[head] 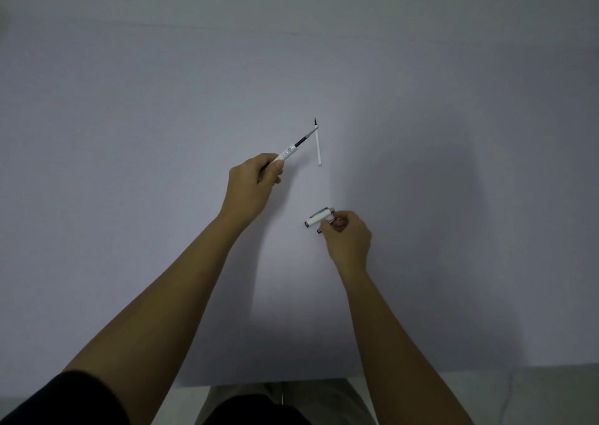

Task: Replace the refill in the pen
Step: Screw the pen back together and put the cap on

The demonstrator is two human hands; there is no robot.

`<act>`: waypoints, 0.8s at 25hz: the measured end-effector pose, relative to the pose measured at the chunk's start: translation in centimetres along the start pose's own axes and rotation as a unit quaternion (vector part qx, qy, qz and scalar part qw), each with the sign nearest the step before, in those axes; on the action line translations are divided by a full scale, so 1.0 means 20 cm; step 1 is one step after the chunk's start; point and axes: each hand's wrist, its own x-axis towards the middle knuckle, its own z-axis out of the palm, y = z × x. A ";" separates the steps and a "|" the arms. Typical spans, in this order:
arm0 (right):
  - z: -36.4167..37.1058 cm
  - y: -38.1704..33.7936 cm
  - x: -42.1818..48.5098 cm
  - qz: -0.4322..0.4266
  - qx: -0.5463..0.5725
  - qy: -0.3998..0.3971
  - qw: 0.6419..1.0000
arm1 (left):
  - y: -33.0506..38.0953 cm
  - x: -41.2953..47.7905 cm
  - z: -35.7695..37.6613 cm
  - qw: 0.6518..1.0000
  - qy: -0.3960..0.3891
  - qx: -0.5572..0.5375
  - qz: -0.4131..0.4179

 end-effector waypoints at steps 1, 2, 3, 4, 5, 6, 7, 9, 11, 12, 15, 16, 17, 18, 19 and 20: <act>0.00 0.00 0.00 0.005 0.002 -0.002 1.000 | 0.00 0.00 0.00 1.000 -0.001 0.000 -0.002; -0.01 0.01 0.01 0.013 0.007 -0.002 1.000 | 0.00 0.00 0.00 1.000 -0.002 0.000 -0.003; -0.01 0.01 0.02 0.023 0.017 0.001 1.000 | -0.01 -0.01 0.01 1.000 -0.002 0.000 -0.005; -0.02 0.01 0.03 0.033 0.033 0.007 0.999 | -0.01 -0.01 0.01 1.000 -0.004 0.001 -0.007; -0.04 0.00 0.04 0.040 0.062 0.017 0.997 | -0.01 -0.01 0.01 1.000 -0.006 0.002 -0.006; -0.05 -0.01 0.05 0.040 0.105 0.027 0.993 | -0.02 -0.01 0.00 1.000 -0.010 0.005 -0.003; -0.07 -0.03 0.06 0.035 0.158 0.033 0.986 | -0.02 -0.01 0.00 1.000 -0.018 0.010 0.003; -0.10 -0.10 0.10 0.014 0.254 0.030 0.967 | -0.03 -0.02 -0.01 0.999 -0.037 0.019 0.015; -0.13 -0.18 0.14 -0.008 0.304 0.018 0.952 | -0.03 -0.03 -0.01 0.998 -0.055 0.020 0.017; -0.15 -0.21 0.16 -0.015 0.322 0.011 0.946 | -0.03 -0.04 -0.01 0.998 -0.063 0.019 0.017; -0.16 -0.29 0.20 -0.026 0.359 -0.001 0.933 | -0.03 -0.05 -0.02 0.997 -0.080 0.015 0.020; -0.16 -0.30 0.21 -0.027 0.361 -0.004 0.932 | -0.03 -0.04 -0.02 0.996 -0.082 0.017 0.021; -0.16 -0.31 0.21 -0.026 0.362 -0.007 0.932 | -0.03 -0.04 -0.02 0.996 -0.083 0.020 0.023; -0.16 -0.32 0.22 -0.026 0.363 -0.010 0.931 | -0.03 -0.04 -0.03 0.996 -0.083 0.022 0.026; -0.15 -0.32 0.22 -0.027 0.365 -0.012 0.930 | -0.03 -0.04 -0.03 0.996 -0.083 0.025 0.030; -0.15 -0.33 0.22 -0.028 0.368 -0.012 0.930 | -0.02 -0.03 -0.03 0.996 -0.083 0.028 0.034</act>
